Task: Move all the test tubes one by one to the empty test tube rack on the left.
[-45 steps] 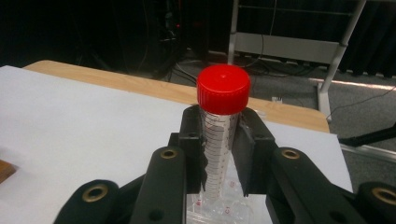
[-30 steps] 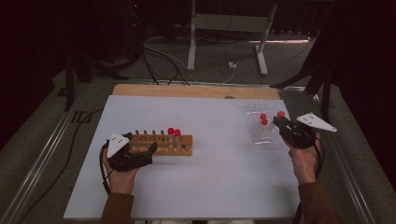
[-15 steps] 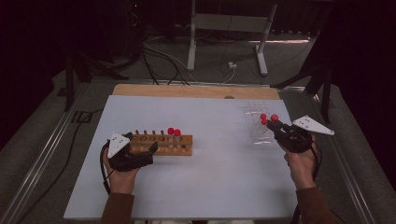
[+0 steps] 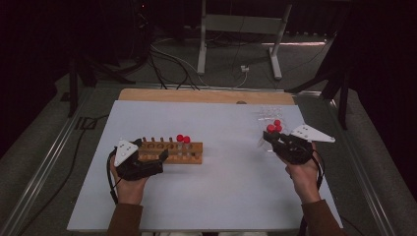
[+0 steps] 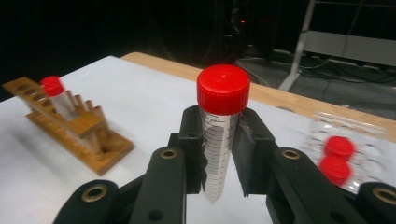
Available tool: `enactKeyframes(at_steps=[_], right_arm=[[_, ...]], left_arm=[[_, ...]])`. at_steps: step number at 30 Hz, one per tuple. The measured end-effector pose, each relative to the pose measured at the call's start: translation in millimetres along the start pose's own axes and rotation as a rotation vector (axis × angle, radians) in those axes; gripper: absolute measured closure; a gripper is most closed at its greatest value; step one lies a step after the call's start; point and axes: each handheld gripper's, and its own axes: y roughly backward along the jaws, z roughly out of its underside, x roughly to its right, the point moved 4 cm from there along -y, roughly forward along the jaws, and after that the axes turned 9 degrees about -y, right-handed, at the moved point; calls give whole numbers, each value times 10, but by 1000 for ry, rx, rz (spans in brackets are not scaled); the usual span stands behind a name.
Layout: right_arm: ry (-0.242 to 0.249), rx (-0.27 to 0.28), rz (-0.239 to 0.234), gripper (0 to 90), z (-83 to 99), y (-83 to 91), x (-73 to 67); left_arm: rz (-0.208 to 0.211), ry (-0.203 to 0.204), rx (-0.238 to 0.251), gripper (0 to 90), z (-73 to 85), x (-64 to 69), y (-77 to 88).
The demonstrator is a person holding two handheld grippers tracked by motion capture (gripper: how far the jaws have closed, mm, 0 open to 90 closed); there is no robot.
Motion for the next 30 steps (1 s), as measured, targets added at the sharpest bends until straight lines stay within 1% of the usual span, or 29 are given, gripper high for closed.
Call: enactKeyframes(at_steps=[1, 3, 4, 5, 6, 9, 11, 13, 14, 15, 17, 19, 20, 22, 24, 25, 26, 30], right_arm=[[0, 0, 0, 740, 0, 0, 0], [3, -6, -15, 740, 8, -20, -63], [7, -13, -32, 740, 18, -47, -123], [7, -13, -32, 740, 18, -47, -123], [8, -17, -40, 740, 24, -61, -154], [9, -30, -64, 740, 41, -98, -235], [10, -33, -77, 740, 47, -121, -280], [9, -36, -92, 740, 48, -142, -326], [12, -39, -105, 740, 45, -162, -371], [12, -39, -105, 740, 45, -162, -371], [17, -46, -124, 740, 38, -182, -439], [21, -49, -127, 740, 34, -189, -460], [23, -53, -137, 740, 19, -202, -502], [22, -54, -148, 740, 0, -216, -540], [24, -59, -158, 740, -13, -234, -583], [24, -59, -158, 740, -13, -234, -583], [29, -66, -168, 740, -18, -255, -631], [38, -76, -182, 739, -22, -289, -710]], left_arm=[[2, -4, 3, 5, -12, 8, 5], [5, -8, 9, 5, -31, 27, 9], [7, -7, 12, 5, -39, 38, 10], [8, -11, 13, 5, -47, 51, 12], [9, -16, 14, 5, -57, 69, 15], [2, -45, 18, 7, -107, 140, 22], [0, -58, 11, 13, -140, 199, 16], [17, -71, 14, 13, -171, 266, 5], [24, -79, 12, 12, -186, 301, -4], [34, -91, 10, 12, -202, 335, -15], [53, -111, 2, 12, -229, 406, -45], [69, -130, -5, 12, -251, 482, -80], [75, -141, -11, 12, -258, 521, -96], [89, -160, -17, 12, -270, 604, -129], [104, -175, -24, 12, -279, 688, -165], [114, -180, -23, 12, -284, 730, -187], [121, -185, -26, 12, -288, 771, -206], [139, -209, -28, 13, -309, 931, -276]])
